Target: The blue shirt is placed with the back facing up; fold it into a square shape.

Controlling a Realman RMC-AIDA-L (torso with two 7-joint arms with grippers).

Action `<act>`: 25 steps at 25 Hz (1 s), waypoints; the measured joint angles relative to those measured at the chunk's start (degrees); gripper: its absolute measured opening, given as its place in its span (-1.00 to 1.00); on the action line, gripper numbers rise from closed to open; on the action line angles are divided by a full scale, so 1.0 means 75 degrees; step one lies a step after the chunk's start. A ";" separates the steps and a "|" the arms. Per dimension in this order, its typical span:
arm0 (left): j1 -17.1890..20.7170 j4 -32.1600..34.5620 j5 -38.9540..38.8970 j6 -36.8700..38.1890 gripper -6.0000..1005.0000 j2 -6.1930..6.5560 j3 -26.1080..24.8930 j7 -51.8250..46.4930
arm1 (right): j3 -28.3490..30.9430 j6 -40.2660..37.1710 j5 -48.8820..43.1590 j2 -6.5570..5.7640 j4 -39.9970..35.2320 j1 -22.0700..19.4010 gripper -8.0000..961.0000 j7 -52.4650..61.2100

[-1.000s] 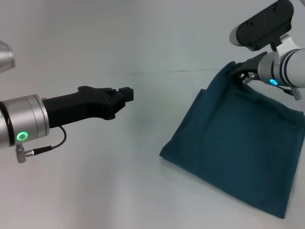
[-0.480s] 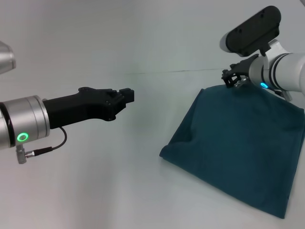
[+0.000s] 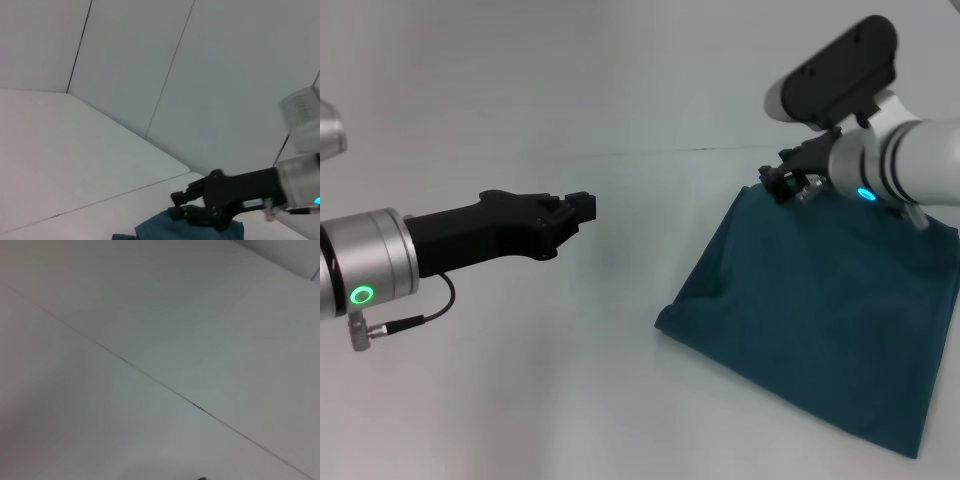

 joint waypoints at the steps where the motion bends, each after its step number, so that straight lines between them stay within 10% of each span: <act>1: 0.0002 0.0001 0.0000 0.0013 -0.89 -0.0001 -0.0004 0.0000 | -0.0133 -0.0140 0.0096 -0.0002 -0.0484 -0.0259 -0.45 -0.0018; 12: -0.0031 0.0008 0.0000 0.0016 -0.89 -0.0001 -0.0015 0.0036 | -0.0529 -0.2761 0.0273 -0.0009 -0.3531 -0.1701 -0.30 -0.0020; 25: -0.0034 -0.0035 0.0000 0.0042 -0.89 0.0000 0.0059 0.0026 | -0.0892 -0.3440 0.0469 -0.0003 -0.4402 -0.2371 0.14 -0.0004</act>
